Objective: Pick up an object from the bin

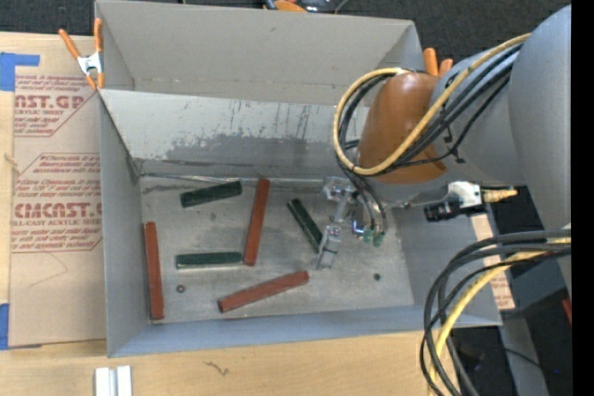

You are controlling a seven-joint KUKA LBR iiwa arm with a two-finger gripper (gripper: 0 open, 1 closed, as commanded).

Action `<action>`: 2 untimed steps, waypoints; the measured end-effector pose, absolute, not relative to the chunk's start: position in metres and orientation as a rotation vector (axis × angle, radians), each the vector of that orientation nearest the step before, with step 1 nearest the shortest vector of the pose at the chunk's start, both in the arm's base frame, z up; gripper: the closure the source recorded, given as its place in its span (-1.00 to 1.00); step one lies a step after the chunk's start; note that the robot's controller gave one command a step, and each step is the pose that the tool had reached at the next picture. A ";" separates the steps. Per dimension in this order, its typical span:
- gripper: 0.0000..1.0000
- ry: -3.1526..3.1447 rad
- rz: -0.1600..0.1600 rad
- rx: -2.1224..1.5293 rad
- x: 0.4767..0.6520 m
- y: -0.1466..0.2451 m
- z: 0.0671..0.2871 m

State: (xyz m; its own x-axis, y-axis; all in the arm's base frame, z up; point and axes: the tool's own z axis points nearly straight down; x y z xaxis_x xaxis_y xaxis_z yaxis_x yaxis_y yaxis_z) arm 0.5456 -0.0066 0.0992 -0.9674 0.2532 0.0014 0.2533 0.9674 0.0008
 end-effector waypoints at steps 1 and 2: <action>-1.00 -3.080 -0.001 -0.608 0.541 -0.001 0.069; -1.00 -3.082 0.000 -0.608 0.541 -0.001 0.069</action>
Offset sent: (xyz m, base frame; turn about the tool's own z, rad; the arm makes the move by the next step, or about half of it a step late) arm -0.0041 0.0044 -0.0292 0.1343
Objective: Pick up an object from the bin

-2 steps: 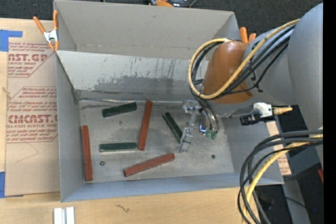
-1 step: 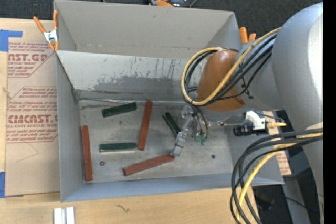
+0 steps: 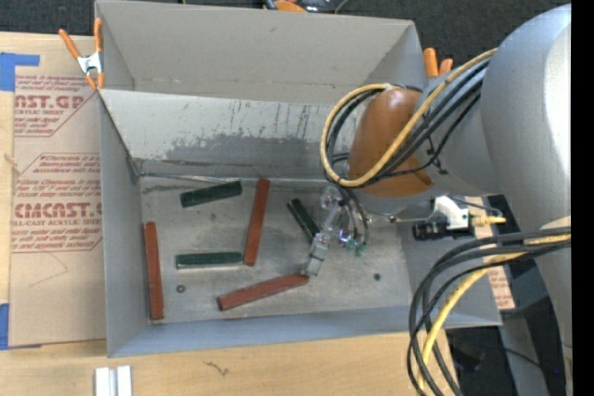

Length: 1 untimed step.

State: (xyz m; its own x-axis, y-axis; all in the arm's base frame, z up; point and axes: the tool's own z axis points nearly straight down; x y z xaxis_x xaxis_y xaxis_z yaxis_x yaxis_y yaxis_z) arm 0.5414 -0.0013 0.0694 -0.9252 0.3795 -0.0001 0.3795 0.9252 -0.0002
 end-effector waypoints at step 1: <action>1.00 3.082 0.000 0.607 0.542 -0.001 0.069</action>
Offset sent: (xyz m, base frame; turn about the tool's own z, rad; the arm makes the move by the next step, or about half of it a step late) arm 0.0000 0.0000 0.0000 0.0000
